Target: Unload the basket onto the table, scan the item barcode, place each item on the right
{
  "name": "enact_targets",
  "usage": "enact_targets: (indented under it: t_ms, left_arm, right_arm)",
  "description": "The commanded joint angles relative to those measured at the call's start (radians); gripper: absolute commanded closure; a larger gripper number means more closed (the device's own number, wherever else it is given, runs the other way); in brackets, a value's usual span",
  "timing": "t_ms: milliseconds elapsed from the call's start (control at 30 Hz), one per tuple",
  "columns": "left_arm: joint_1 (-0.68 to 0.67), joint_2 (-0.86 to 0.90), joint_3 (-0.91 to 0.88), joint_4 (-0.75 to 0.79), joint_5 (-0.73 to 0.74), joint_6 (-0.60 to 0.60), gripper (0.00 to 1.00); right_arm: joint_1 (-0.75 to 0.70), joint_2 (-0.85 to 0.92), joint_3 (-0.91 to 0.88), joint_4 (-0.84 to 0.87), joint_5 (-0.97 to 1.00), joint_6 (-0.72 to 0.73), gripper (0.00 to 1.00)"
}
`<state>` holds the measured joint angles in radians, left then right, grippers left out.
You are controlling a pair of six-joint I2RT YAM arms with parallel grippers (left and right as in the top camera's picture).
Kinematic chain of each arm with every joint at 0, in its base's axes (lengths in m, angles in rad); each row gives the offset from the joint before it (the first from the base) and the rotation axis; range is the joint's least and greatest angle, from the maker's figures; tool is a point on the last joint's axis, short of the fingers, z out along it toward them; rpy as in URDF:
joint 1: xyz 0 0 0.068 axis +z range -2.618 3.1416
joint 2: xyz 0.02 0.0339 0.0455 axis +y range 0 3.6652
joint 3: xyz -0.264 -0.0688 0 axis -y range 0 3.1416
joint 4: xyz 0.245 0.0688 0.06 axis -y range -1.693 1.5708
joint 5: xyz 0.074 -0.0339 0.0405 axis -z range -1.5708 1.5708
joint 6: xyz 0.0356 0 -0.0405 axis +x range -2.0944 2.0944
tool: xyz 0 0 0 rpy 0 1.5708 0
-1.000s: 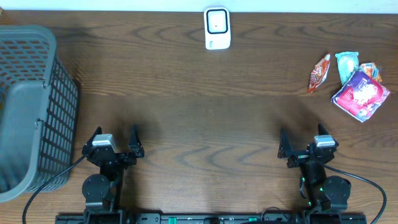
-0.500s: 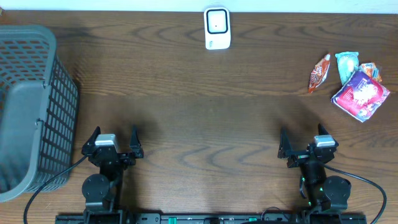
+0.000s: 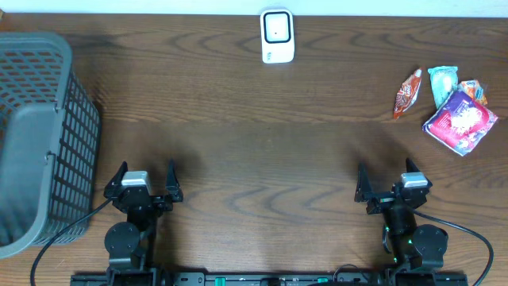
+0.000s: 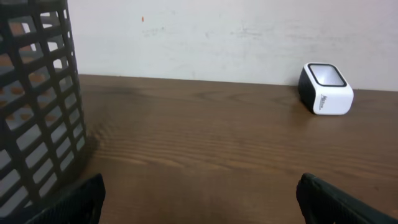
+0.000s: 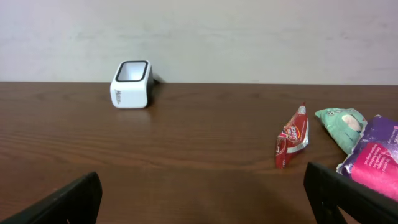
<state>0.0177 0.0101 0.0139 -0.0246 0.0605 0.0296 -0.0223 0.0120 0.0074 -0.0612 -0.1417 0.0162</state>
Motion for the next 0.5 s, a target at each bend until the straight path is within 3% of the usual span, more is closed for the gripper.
enact_targets:
  t_ms: [0, 467]
  left_arm:
    - [-0.003, -0.009, -0.01, -0.05, -0.013, 0.066, 0.02]
    - [-0.014, -0.009, -0.01, -0.053, -0.024, 0.018, 0.02]
  right_arm:
    - [-0.002, -0.006, -0.002, -0.003, 0.001, -0.003, 0.01]
    - [-0.002, -0.006, -0.002, -0.003, 0.001, -0.003, 0.01]
